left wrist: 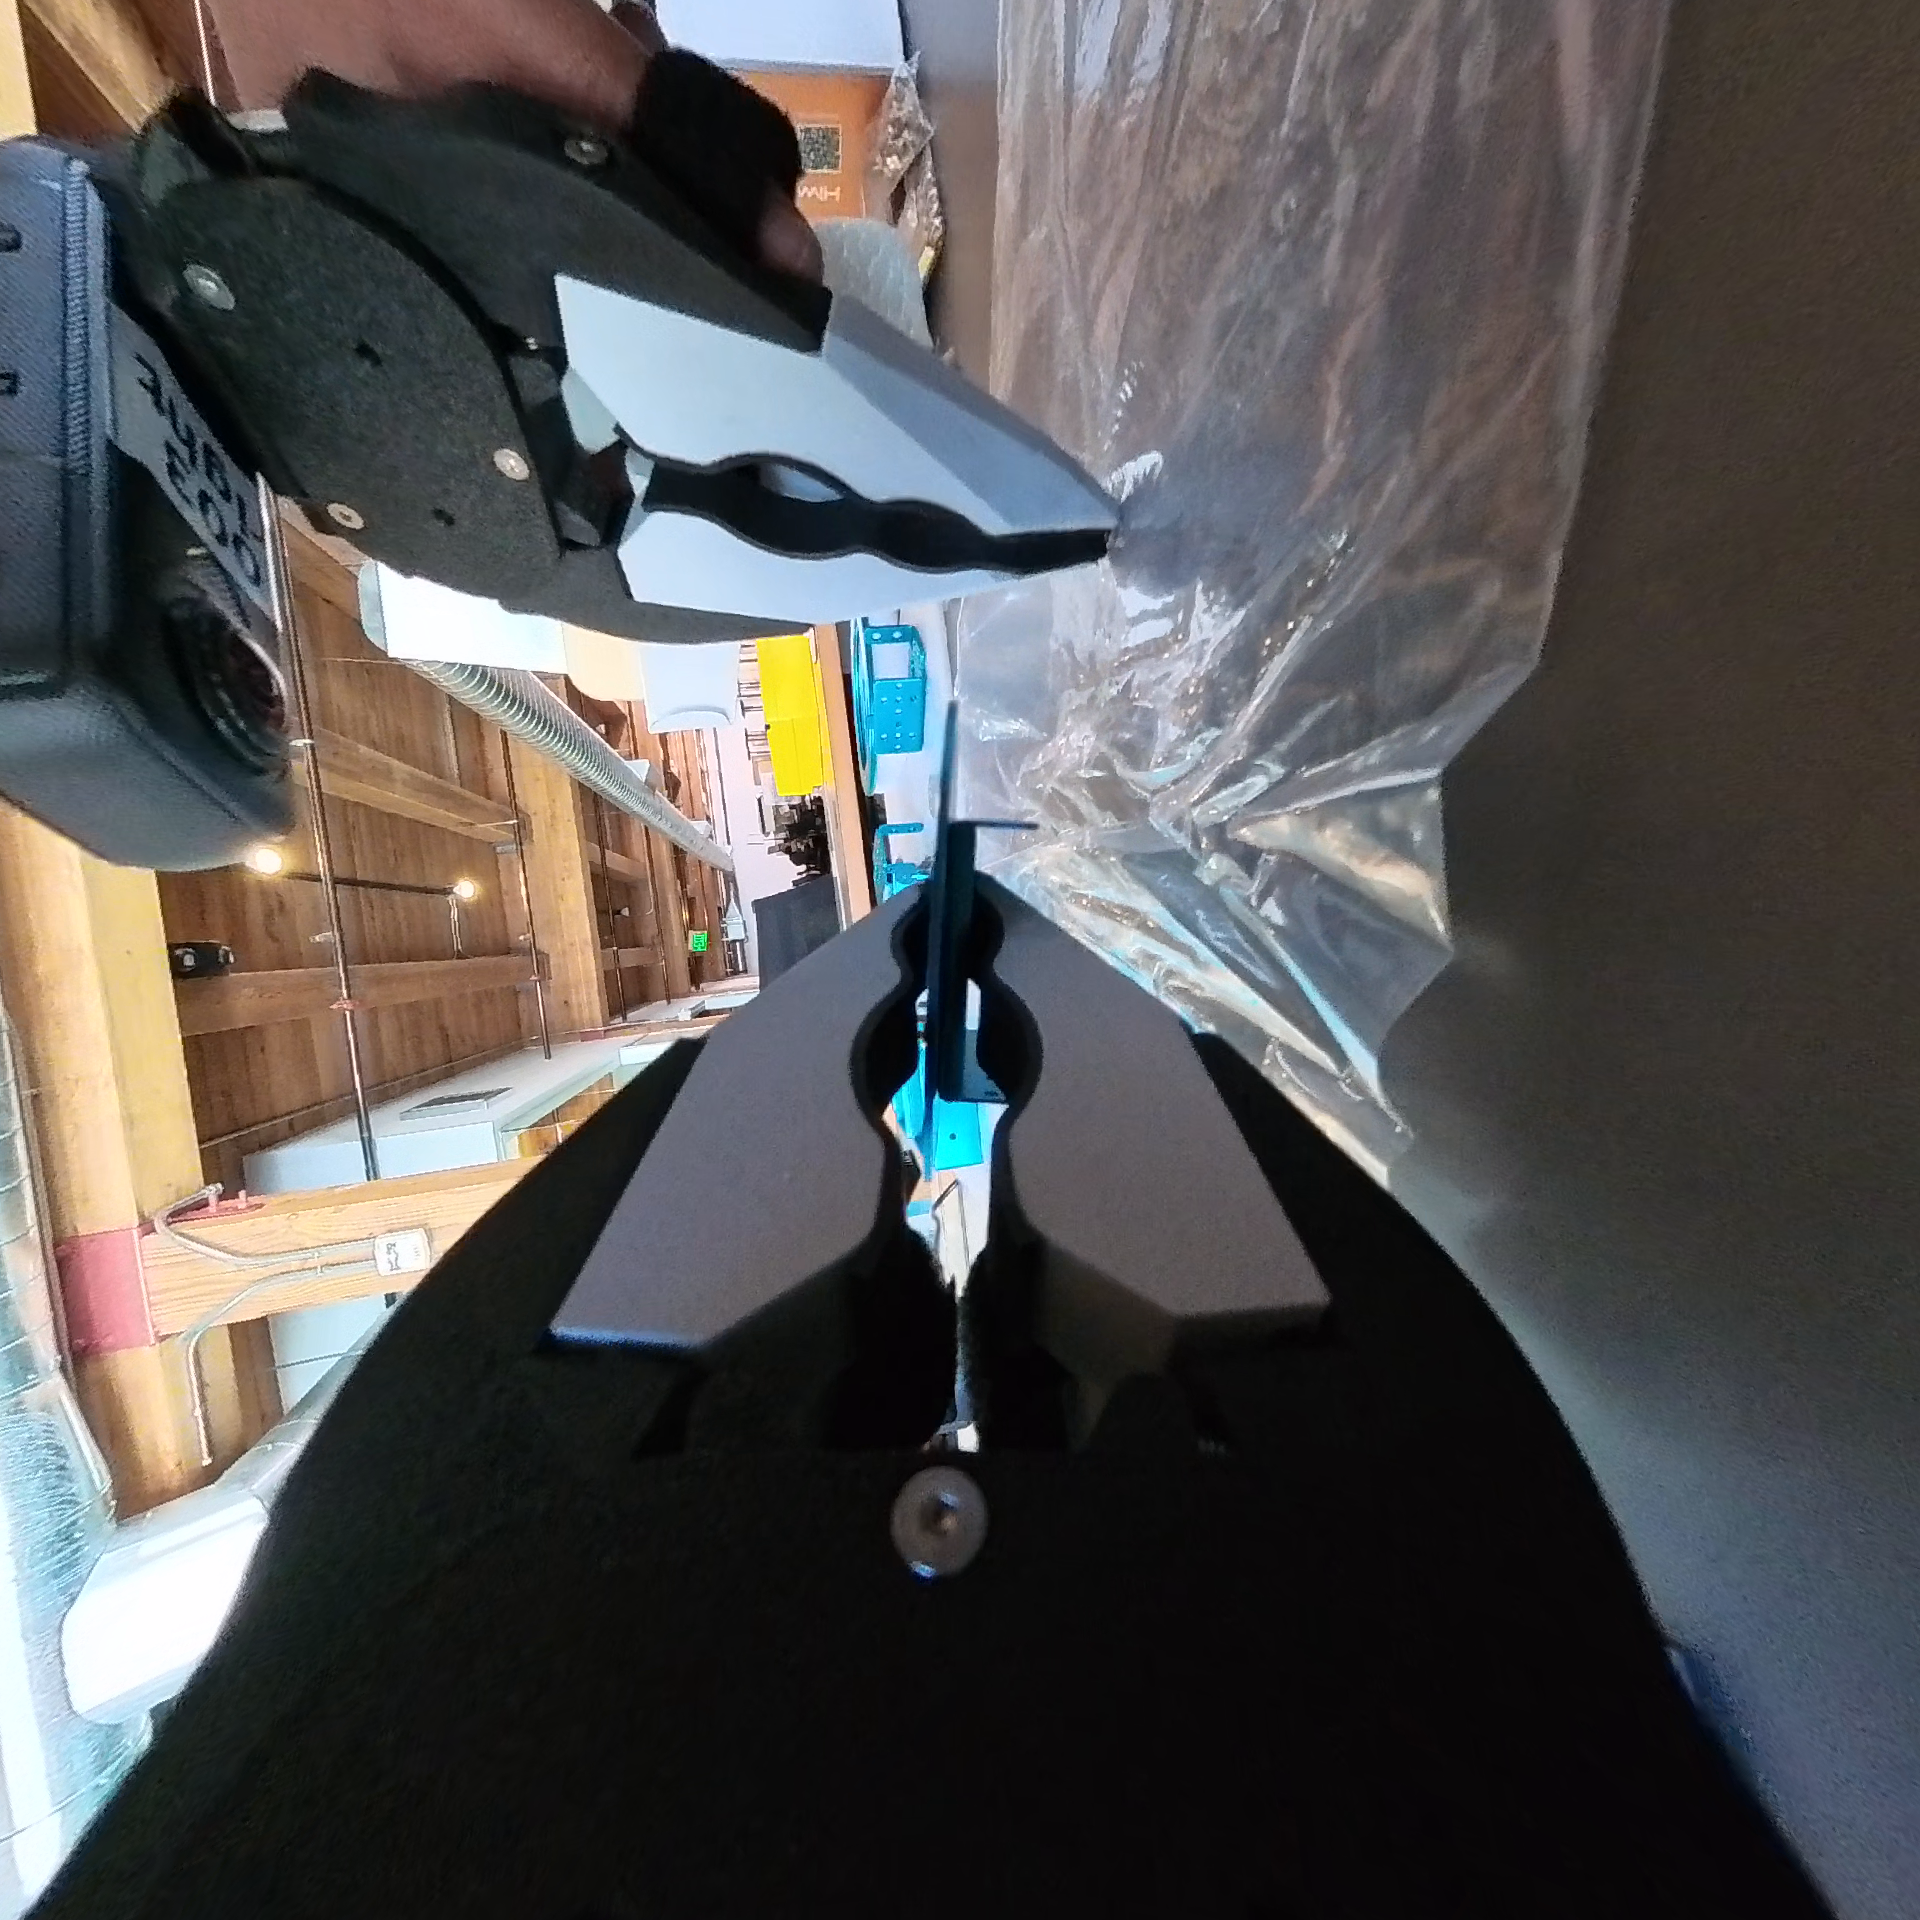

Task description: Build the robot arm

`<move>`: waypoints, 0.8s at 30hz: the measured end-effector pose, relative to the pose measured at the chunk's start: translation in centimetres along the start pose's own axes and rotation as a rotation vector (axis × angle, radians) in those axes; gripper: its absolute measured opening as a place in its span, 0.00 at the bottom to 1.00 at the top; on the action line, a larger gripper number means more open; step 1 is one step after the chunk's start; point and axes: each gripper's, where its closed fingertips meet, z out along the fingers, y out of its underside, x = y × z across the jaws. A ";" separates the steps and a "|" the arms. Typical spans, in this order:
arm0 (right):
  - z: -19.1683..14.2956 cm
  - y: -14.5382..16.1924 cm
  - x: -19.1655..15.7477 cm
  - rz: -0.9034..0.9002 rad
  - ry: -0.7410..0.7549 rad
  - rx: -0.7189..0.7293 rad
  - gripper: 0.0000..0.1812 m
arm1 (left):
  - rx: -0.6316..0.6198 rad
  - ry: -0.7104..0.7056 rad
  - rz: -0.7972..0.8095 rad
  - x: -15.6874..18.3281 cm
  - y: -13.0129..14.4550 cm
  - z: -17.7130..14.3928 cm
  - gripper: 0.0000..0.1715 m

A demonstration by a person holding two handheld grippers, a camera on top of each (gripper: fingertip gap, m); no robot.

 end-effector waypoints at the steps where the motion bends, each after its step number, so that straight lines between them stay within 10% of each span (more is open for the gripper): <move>1: 0.0 0.0 0.0 -0.001 0.004 0.001 0.02 | 0.000 -0.001 0.002 0.0 0.0 0.0 0.00; 24: -0.3 -0.1 -0.1 0.032 0.018 0.020 0.03 | 0.013 0.013 0.005 0.4 -0.6 0.0 0.01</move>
